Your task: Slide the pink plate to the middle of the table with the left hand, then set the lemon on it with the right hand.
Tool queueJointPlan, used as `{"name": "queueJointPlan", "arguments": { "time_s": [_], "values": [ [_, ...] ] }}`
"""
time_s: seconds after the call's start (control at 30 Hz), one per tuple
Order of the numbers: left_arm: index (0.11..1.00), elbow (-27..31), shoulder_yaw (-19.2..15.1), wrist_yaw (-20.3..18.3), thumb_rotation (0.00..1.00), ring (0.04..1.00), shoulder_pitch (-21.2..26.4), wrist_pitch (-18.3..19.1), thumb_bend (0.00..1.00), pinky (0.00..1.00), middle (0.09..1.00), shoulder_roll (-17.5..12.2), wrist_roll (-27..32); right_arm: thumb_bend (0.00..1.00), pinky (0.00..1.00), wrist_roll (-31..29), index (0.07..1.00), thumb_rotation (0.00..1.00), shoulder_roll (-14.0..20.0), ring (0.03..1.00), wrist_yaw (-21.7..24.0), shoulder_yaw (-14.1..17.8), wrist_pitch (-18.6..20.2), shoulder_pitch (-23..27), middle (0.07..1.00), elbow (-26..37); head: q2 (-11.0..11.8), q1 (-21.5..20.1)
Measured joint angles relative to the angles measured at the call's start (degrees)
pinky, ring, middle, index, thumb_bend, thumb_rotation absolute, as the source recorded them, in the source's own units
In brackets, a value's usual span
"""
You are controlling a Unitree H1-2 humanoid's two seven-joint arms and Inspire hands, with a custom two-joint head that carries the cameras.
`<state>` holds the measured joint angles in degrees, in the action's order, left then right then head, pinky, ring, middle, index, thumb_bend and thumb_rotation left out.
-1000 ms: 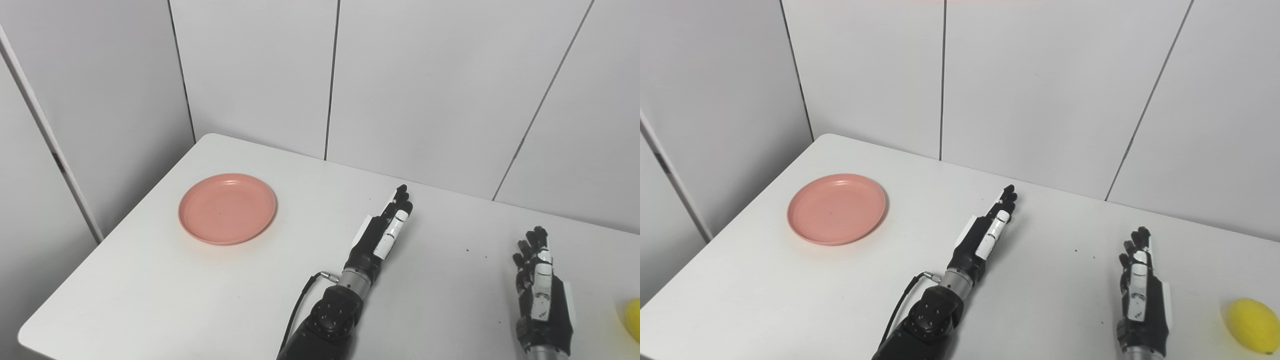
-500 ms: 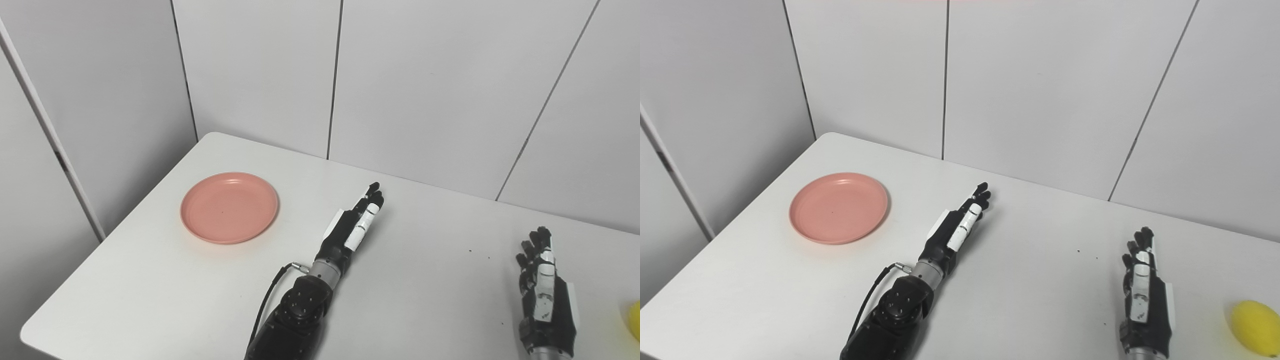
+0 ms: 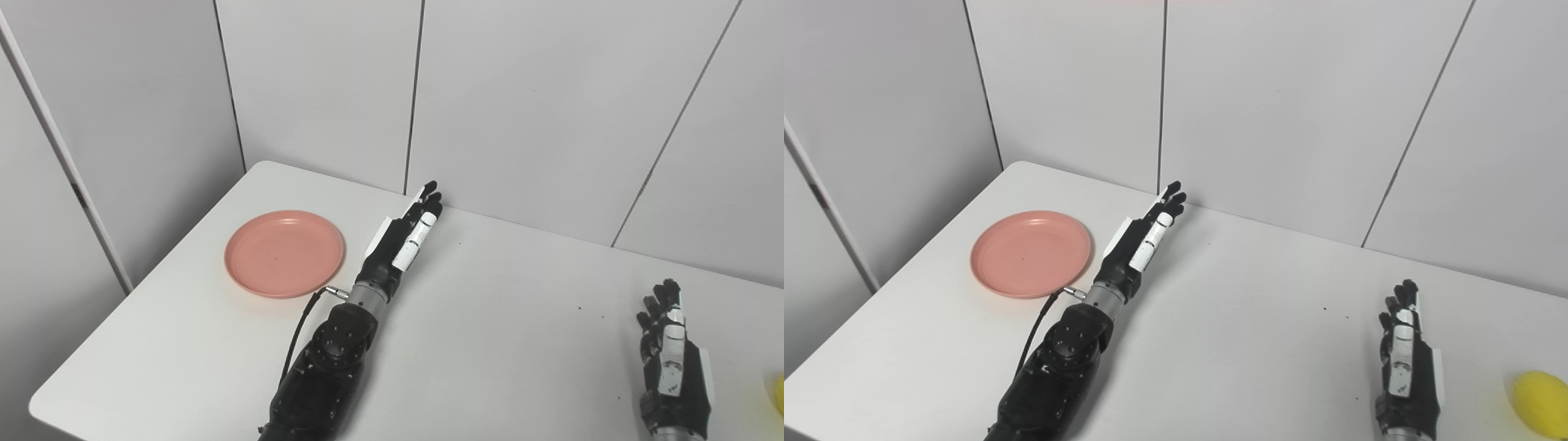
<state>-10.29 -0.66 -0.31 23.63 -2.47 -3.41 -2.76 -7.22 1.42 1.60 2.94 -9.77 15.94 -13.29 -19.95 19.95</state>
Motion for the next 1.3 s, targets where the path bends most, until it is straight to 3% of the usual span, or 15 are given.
{"name": "queueJointPlan", "arguments": {
  "time_s": [0.43,0.53,0.9,1.3],
  "values": [
    [0.842,1.9,-5.1,3.5,1.00,0.841,0.1,-0.1,0.59,0.88,0.855,-4.3,-2.3,0.63,1.00,-0.3,1.000,1.00,0.4,1.000,0.1,-0.2,0.0,0.1,1.000,-0.1,0.1,0.4],
    [0.810,1.8,-6.4,4.4,1.00,0.810,0.1,-1.1,0.58,0.82,0.824,-5.1,-2.3,0.64,1.00,-0.2,1.000,1.00,0.5,1.000,0.1,-0.2,0.0,0.1,1.000,-0.1,0.1,0.4],
    [0.724,1.9,-12.7,9.5,1.00,0.731,0.0,-1.5,0.57,0.71,0.739,-5.7,-1.5,0.62,1.00,-0.4,1.000,1.00,0.5,1.000,0.1,-0.4,0.0,0.0,1.000,0.3,0.0,1.0],
    [0.708,1.7,-16.2,13.0,1.00,0.726,-0.9,-1.8,0.64,0.72,0.729,-7.9,-1.1,0.62,1.00,-0.5,1.000,1.00,0.7,1.000,0.2,-0.5,0.3,-0.2,1.000,0.7,-0.1,1.2]
  ]
}}
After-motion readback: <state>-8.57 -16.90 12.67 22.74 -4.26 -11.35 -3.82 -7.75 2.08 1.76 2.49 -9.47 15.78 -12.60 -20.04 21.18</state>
